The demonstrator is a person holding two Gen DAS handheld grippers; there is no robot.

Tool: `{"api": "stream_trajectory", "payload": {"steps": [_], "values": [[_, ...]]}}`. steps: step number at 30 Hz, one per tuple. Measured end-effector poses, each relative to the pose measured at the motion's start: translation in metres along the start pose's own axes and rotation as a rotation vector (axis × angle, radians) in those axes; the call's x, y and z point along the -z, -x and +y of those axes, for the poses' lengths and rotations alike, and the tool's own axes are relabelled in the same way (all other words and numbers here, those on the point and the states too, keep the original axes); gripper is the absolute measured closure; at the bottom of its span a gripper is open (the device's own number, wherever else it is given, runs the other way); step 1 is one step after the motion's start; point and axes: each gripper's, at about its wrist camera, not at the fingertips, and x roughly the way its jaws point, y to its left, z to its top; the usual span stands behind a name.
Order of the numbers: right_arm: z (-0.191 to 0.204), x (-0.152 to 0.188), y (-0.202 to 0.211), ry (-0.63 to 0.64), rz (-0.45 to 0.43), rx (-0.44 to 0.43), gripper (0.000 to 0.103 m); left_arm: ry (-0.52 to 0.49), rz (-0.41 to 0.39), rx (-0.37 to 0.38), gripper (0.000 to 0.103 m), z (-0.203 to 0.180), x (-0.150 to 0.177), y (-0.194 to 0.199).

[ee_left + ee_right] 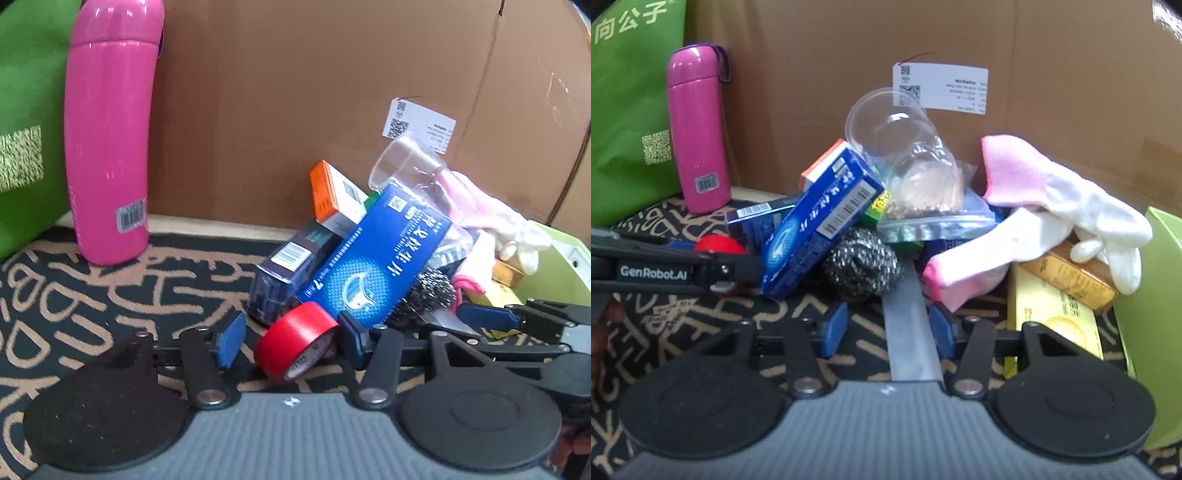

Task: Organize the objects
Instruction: 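Grasp red tape roll with left tool while right tool grasps steel wool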

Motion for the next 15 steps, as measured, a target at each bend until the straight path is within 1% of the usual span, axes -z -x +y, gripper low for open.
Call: {"api": "stream_trajectory", "payload": {"steps": [1, 3, 5, 6, 7, 8, 10, 11, 12, 15], "values": [[0.002, 0.000, 0.001, 0.008, -0.013, -0.014, 0.054, -0.009, 0.002, 0.000, 0.050, -0.001, 0.000, 0.000], [0.009, -0.002, 0.002, 0.051, -0.051, -0.020, 0.054, -0.017, 0.007, 0.022, 0.060, -0.003, -0.001, 0.000], [0.019, -0.006, 0.001, 0.107, -0.086, -0.014, 0.054, -0.035, 0.005, 0.021, 0.060, -0.005, 0.001, 0.001], [0.023, -0.009, -0.002, 0.130, -0.097, 0.002, 0.054, -0.046, -0.001, 0.007, 0.060, -0.007, 0.002, 0.000], [0.026, -0.011, -0.008, 0.145, -0.093, 0.014, 0.057, -0.056, -0.008, -0.011, 0.060, -0.009, 0.003, -0.001], [0.027, -0.013, -0.012, 0.148, -0.076, 0.009, 0.064, -0.061, -0.001, -0.021, 0.060, -0.010, 0.003, -0.002], [0.026, -0.012, -0.009, 0.131, -0.064, -0.009, 0.075, -0.057, 0.019, 0.002, 0.063, -0.008, 0.004, -0.001], [0.026, -0.009, -0.003, 0.137, -0.067, -0.012, 0.077, -0.050, 0.026, 0.017, 0.071, -0.007, 0.004, 0.002], [0.023, -0.006, 0.005, 0.134, -0.070, -0.020, 0.077, -0.047, 0.031, 0.023, 0.085, -0.008, 0.003, 0.003], [0.011, 0.005, 0.031, 0.092, -0.065, -0.054, 0.078, -0.023, 0.045, 0.074, 0.085, -0.011, 0.006, 0.016]]}}
